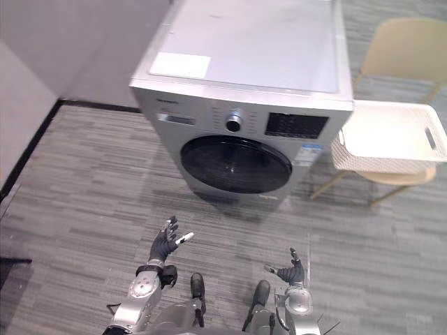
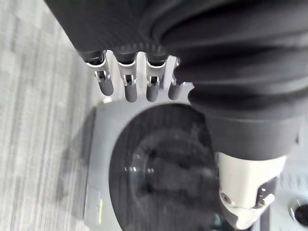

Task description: Pick up the laundry basket with both hands and put the clothes into the washing machine.

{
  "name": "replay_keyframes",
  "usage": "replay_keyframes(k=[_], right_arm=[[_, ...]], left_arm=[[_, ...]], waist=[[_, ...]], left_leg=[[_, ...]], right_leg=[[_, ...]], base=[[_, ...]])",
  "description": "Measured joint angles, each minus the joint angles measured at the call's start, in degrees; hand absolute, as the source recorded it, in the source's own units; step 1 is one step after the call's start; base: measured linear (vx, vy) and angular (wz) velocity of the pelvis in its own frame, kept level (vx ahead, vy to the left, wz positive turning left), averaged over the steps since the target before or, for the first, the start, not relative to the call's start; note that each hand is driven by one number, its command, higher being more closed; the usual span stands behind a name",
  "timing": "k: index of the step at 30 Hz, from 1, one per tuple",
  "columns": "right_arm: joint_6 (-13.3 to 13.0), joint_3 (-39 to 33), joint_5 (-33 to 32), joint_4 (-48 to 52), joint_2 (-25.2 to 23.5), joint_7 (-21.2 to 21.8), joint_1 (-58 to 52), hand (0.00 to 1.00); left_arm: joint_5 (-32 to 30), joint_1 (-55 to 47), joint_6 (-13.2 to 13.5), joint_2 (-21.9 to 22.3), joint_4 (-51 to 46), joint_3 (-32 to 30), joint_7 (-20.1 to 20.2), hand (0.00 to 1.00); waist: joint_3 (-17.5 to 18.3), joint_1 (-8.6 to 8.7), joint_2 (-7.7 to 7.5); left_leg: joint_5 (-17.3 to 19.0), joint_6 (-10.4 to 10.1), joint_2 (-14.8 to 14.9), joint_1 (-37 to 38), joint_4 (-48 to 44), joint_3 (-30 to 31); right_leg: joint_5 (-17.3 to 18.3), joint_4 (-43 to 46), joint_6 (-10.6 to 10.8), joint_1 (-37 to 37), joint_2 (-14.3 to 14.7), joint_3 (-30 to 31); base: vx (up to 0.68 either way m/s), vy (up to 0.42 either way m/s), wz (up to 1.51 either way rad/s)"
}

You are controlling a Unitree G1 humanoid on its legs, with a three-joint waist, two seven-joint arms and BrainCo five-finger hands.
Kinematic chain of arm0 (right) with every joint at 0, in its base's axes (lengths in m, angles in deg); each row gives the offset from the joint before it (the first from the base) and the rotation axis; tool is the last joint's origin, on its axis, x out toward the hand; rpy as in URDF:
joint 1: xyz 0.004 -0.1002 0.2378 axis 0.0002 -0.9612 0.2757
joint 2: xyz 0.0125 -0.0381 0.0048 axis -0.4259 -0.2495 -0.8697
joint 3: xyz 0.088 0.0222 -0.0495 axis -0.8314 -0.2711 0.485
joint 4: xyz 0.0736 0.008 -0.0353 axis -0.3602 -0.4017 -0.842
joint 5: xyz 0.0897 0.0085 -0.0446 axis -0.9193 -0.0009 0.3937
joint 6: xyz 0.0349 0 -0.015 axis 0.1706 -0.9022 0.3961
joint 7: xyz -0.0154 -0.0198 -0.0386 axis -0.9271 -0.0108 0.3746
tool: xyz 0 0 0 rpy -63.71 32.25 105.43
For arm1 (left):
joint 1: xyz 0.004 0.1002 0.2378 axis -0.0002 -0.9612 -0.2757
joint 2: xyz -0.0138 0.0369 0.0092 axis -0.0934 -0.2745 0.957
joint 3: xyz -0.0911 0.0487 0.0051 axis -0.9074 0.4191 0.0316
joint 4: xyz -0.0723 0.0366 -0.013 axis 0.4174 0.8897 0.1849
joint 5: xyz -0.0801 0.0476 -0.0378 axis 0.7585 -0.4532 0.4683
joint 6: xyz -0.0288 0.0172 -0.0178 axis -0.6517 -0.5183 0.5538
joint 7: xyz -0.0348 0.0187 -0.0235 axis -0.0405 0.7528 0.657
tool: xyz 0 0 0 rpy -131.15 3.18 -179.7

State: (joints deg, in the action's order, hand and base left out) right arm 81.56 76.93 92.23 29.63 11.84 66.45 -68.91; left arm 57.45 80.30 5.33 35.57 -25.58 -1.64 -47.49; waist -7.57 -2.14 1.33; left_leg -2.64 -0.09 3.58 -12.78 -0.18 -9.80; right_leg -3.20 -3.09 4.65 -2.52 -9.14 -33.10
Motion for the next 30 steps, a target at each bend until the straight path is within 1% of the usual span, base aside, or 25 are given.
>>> replay_keyframes(k=[1, 3, 4, 5, 6, 7, 9, 10, 11, 12, 13, 14, 15, 16, 17, 19, 21, 22, 23, 24, 26, 27, 28, 29, 30], right_arm=[[0.16, -0.06, 0.0, -0.53, 0.47, -0.1, 0.08, 0.0], [1.03, -0.09, 0.0, -2.3, 1.09, -0.07, 1.2, 0.0], [1.43, -0.11, 0.0, -3.34, 1.54, 0.0, 2.38, 0.0], [1.42, 0.12, 0.01, -3.27, 1.12, 0.14, 3.31, 0.0], [1.41, 0.17, 0.01, -3.27, 0.97, 0.21, 3.67, 0.0], [1.32, 0.5, 0.05, -3.26, 0.19, 0.33, 5.31, 0.0], [1.31, 1.21, 0.1, -3.55, 0.34, 0.54, 6.42, 0.0], [1.24, 1.31, 0.34, -4.07, 0.44, 1.07, 6.92, 0.0], [1.34, 1.57, 0.71, -4.93, 0.61, 1.57, 7.22, 0.0], [1.37, 1.72, 0.81, -4.93, 0.66, 1.64, 6.77, 0.0], [1.38, 2.65, 0.87, -4.93, 0.68, 1.68, 5.61, 0.0], [1.4, 3.63, 0.91, -4.94, 0.69, 1.76, 4.85, 0.0], [1.37, 4.09, 0.92, -4.92, 0.46, 2.19, 4.6, 0.0], [1.25, 4.67, 0.9, -4.88, 0.25, 2.9, 4.72, 0.0], [1.03, 5.1, 0.85, -4.62, 0.37, 2.93, 4.76, 0.0], [0.97, 5.09, 0.71, -3.91, 0.77, 2.85, 4.72, 0.0], [0.88, 5.18, 0.69, -2.52, 1.15, 2.84, 4.68, 0.0], [0.87, 5.17, 0.69, -2.52, 1.36, 2.84, 4.75, 0.0], [0.9, 5.16, 0.72, -2.54, 1.42, 2.86, 4.65, 0.0], [0.91, 5.16, 0.77, -2.54, 1.4, 2.86, 4.35, 0.0], [0.83, 5.05, 0.77, -2.5, 1.31, 2.99, 3.07, 0.0], [0.95, 4.47, 0.78, -2.73, 1.71, 3.66, 2.93, 0.0], [0.81, 3.93, 0.77, -2.31, 2.09, 3.87, 3.63, 0.0], [0.79, 3.97, 0.78, -2.22, 2.15, 3.89, 4.03, 0.0], [0.73, 3.99, 0.85, -2.17, 1.93, 3.92, 4.37, 0.0]], left_arm=[[-0.14, 0.71, -0.34, -0.03, 3.5, -2.5, -0.21, 0.0], [-0.54, 1.33, -1.02, -0.39, 8.66, -6.14, -1.18, 0.0], [-0.75, 0.8, -1.58, -1.15, 12.06, -8.69, -1.44, 0.0], [-1.18, -0.05, -2.23, -2.37, 14.8, -10.41, -1.75, 0.0], [-1.32, -0.37, -2.38, -2.65, 15.35, -10.83, -1.91, 0.0], [-1.99, -2.25, -2.9, -3.82, 17.3, -12.78, -2.53, 0.0], [-2.72, -3.41, -3.11, -3.97, 18.05, -14.26, -2.64, 0.0], [-3.04, -4.49, -3.35, -3.6, 18.31, -14.92, -2.66, 0.0], [-3.58, -5.55, -3.5, -2.86, 18.46, -15.8, -2.66, 0.0], [-3.95, -6.08, -3.51, -2.64, 18.47, -15.91, -2.7, 0.0], [-4.03, -6.66, -3.6, -2.72, 18.5, -15.94, -2.73, 0.0], [-4.05, -7.02, -3.63, -3.1, 18.32, -16.12, -2.9, 0.0], [-4.02, -6.82, -3.69, -3.38, 18.32, -16.16, -3.17, 0.0], [-3.99, -6.03, -3.7, -3.53, 18.25, -16.19, -3.68, 0.0], [-3.88, -5.76, -3.7, -3.89, 18.26, -16.38, -3.8, 0.0], [-3.83, -4.64, -3.65, -3.25, 18.23, -15.9, -3.76, 0.0], [-3.75, -2.62, -3.5, -2.54, 18.06, -15.72, -3.81, 0.0], [-3.71, -1.3, -3.31, -2.09, 17.56, -15.21, -3.84, 0.0], [-3.71, -1.0, -3.16, -2.0, 16.84, -15.12, -3.85, 0.0], [-3.76, -0.85, -2.43, -2.03, 15.49, -13.64, -3.84, 0.0], [-3.91, -0.97, -1.64, -2.31, 13.49, -11.93, -3.72, 0.0], [-3.93, -0.76, -1.34, -1.48, 13.0, -11.33, -3.7, 0.0], [-3.93, -1.6, -1.24, -0.33, 12.54, -11.18, -3.5, 0.0], [-3.93, -2.09, -1.29, 0.47, 12.55, -11.13, -3.51, 0.0], [-3.92, -2.74, -1.34, 1.57, 12.54, -11.1, -3.43, 0.0]], waist=[[0.15, 0.03, -0.15], [0.1, -0.08, -0.28], [0.02, -0.39, -0.64], [0.27, -0.54, -1.51], [0.28, -0.61, -1.72], [0.32, -1.6, -2.53], [0.25, -2.51, -2.9], [0.22, -3.05, -2.94], [0.21, -3.06, -2.67], [0.24, -3.01, -2.61], [0.25, -2.38, -2.61], [-0.18, -1.46, -2.63], [-0.52, -1.05, -2.4], [-0.73, -0.47, -2.72], [-0.86, -0.16, -2.94], [-0.95, 0.91, -3.04], [-1.92, 2.33, -2.85], [-2.54, 2.64, -2.47], [-2.61, 2.89, -2.35], [-2.55, 3.14, -2.52], [-1.41, 3.51, -4.65], [-2.17, 2.83, -2.51], [-2.17, 2.21, -1.12], [-2.15, 1.89, -0.4], [-2.29, 1.13, 0.24]], left_leg=[[0.78, 1.18, 1.13, -0.53, -1.22, -6.09], [0.57, 1.01, 2.91, -0.87, -2.42, -14.74], [-0.15, 1.11, 3.04, -0.97, -3.62, -15.11], [0.56, 1.96, 2.14, -0.95, -4.78, -14.56], [0.84, 2.15, 1.97, -0.93, -5.05, -14.56], [2.66, 2.54, 1.2, -0.92, -6.92, -14.86], [5.84, 2.83, 0.45, -1.38, -10.04, -15.08], [8.99, 3.08, 0.24, -1.5, -12.39, -14.16], [10.68, 3.36, -0.18, -1.2, -13.95, -13.29], [11.24, 3.54, -0.61, -0.73, -14.37, -12.18], [12.03, 4.01, -1.96, 0.4, -14.94, -9.64], [12.76, 5.1, -2.55, 1.76, -14.99, -5.61], [13.13, 5.65, -2.64, 1.97, -15.07, -3.84], [13.11, 6.36, -2.75, 2.67, -14.96, -0.34], [13.21, 6.52, -3.68, 4.29, -14.0, 2.71], [13.48, 6.57, -6.1, 6.85, -13.27, 7.72], [14.66, 6.64, -8.13, 8.94, -14.27, 12.95], [16.01, 6.07, -8.94, 9.75, -15.73, 17.07], [16.86, 5.76, -9.17, 10.15, -16.54, 19.33], [18.19, 4.43, -9.55, 10.75, -17.96, 22.77], [20.4, 1.67, -9.94, 11.03, -20.34, 24.81], [21.57, 0.04, -7.96, 10.11, -23.53, 25.25], [21.09, -1.71, -5.59, 7.81, -27.94, 23.06], [20.71, -2.36, -4.24, 6.53, -30.49, 21.05], [19.0, -5.15, -1.47, 4.13, -36.11, 16.19]], right_leg=[[0.59, 0.08, 0.55, 0.69, -0.82, -3.36], [0.99, 1.47, 1.13, 1.38, -2.08, -6.45], [1.64, 2.51, 2.03, 2.23, -3.14, -7.66], [1.92, 3.01, 2.42, 2.79, -4.28, -7.77], [1.91, 3.06, 2.43, 2.97, -4.5, -7.77], [1.78, 3.17, 2.9, 3.52, -5.67, -7.53], [2.41, 5.19, 3.83, 3.71, -7.41, -7.36], [3.97, 10.33, 5.71, 3.38, -10.07, -7.31], [4.86, 17.66, 5.61, 2.46, -12.94, -6.82], [4.91, 22.41, 4.69, 1.57, -14.51, -6.03], [3.45, 32.96, -0.51, -0.84, -17.62, -2.67], [2.1, 42.71, -3.16, -5.09, -18.51, 4.64], [5.65, 46.29, -1.85, -7.15, -16.9, 8.27], [11.27, 49.09, -1.66, -10.13, -12.79, 12.0], [14.53, 48.45, -1.59, -12.93, -9.4, 14.29], [16.05, 43.9, -0.53, -16.7, -6.19, 17.72], [15.84, 37.74, 0.46, -19.15, -3.42, 23.18], [15.42, 33.81, 0.96, -20.27, -1.12, 27.08], [15.24, 32.32, 1.05, -20.8, -0.2, 29.26], [14.09, 29.73, 0.46, -20.9, 1.17, 32.08], [8.12, 26.2, -1.31, -19.43, 1.04, 31.66], [6.48, 27.28, -1.38, -18.4, 1.8, 28.65], [8.05, 25.63, -2.88, -16.56, 3.03, 26.59], [8.32, 24.78, -3.26, -15.64, 3.83, 25.73], [8.61, 22.98, -4.41, -13.42, 5.16, 24.81]], base=[[-0.04, 0.108, 1.56], [0.08, 0.184, 1.18], [0.13, 0.256, 0.84], [0.1, 0.162, 0.42], [0.12, 0.152, 0.14], [0.1, 0.114, -0.04], [0.13, 0.159, 0.01], [0.15, 0.204, 0.27], [0.11, 0.173, 0.4], [0.15, 0.214, 0.78], [0.3, 0.252, 1.23], [0.28, 0.21, 1.37], [0.3, 0.122, 1.44], [0.29, 0.057, 1.37], [0.35, 0.066, 1.37], [0.34, 0.028, 1.66], [0.34, -0.064, 1.93], [0.27, -0.115, 1.57], [0.37, -0.201, 2.0], [0.42, -0.274, 2.13], [0.47, -0.316, 2.02], [0.46, -0.299, 1.21], [0.51, -0.348, 0.81], [0.44, -0.326, 0.34], [0.36, -0.273, 0.27]])
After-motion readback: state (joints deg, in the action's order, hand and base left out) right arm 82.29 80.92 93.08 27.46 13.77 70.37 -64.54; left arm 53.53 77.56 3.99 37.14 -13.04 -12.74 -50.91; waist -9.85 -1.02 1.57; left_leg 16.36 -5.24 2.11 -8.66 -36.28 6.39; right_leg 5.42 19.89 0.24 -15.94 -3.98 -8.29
